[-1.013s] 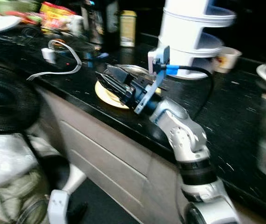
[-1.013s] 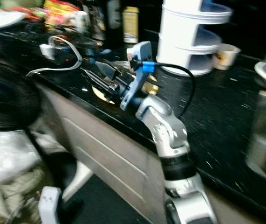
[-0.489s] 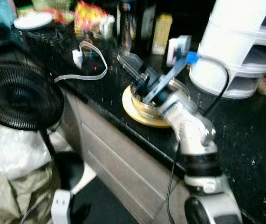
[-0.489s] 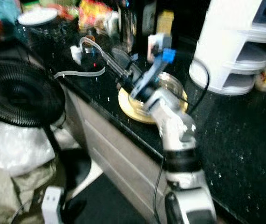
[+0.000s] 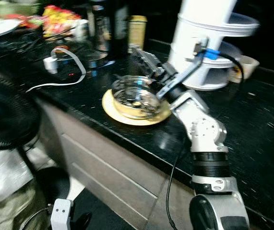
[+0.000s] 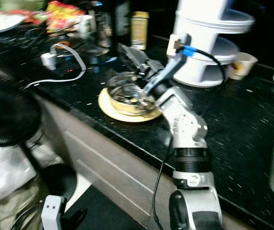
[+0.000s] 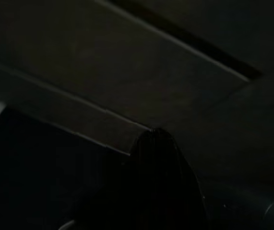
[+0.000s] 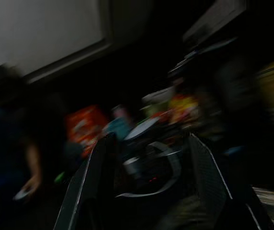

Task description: Kitchen organization

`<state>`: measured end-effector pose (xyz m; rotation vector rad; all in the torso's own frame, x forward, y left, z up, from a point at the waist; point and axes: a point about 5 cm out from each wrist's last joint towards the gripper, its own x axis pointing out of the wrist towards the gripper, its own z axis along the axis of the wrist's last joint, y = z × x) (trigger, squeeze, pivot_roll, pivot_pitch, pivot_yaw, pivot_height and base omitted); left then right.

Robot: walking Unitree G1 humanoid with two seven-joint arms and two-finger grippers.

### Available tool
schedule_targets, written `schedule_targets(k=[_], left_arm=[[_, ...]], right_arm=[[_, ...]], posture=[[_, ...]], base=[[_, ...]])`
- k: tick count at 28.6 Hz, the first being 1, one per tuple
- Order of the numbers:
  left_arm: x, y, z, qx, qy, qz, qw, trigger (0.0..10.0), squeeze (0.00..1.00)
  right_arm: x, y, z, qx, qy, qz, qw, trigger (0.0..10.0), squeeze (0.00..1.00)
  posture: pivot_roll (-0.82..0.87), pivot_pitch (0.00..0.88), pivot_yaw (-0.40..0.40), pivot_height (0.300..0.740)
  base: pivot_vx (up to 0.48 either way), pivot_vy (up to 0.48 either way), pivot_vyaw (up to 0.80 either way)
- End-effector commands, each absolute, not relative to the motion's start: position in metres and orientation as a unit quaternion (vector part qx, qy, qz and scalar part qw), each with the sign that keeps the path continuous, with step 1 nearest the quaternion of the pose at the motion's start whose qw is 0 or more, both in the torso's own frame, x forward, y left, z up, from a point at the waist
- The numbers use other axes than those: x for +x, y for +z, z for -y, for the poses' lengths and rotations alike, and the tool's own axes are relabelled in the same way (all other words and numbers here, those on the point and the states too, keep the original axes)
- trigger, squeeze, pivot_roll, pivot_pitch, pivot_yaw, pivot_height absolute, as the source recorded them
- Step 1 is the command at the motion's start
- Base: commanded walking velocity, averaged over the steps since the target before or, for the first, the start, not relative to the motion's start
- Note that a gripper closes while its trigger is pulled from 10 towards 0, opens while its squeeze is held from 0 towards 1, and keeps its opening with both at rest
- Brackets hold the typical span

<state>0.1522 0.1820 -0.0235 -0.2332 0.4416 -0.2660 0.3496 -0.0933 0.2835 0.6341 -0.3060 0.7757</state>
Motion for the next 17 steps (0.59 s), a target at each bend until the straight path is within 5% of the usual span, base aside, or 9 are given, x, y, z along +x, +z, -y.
schedule_targets(k=[1, 5, 17], left_arm=[[0.150, -0.025, -0.182, -0.114, -0.133, -0.223, 0.959, 10.0, 0.00], [0.150, -0.025, -0.182, -0.114, -0.133, -0.221, 0.959, 10.0, 0.00], [0.148, -0.027, -0.182, -0.114, -0.134, -0.221, 0.959, 10.0, 0.00]], right_arm=[[0.354, 0.282, 0.095, 0.292, 0.355, 0.140, 0.877, 10.0, 0.00], [0.366, 0.265, 0.098, 0.203, 0.297, 0.088, 0.929, 10.0, 0.00], [0.375, 0.245, 0.100, 0.171, 0.271, 0.023, 0.947, 10.0, 0.00]], posture=[[0.11, 0.000, -0.064, 0.740], [0.11, 0.000, -0.065, 0.740], [0.11, 0.000, -0.068, 0.740]], base=[[0.000, 0.000, 0.00], [0.000, 0.000, 0.00], [0.000, 0.000, 0.00]])
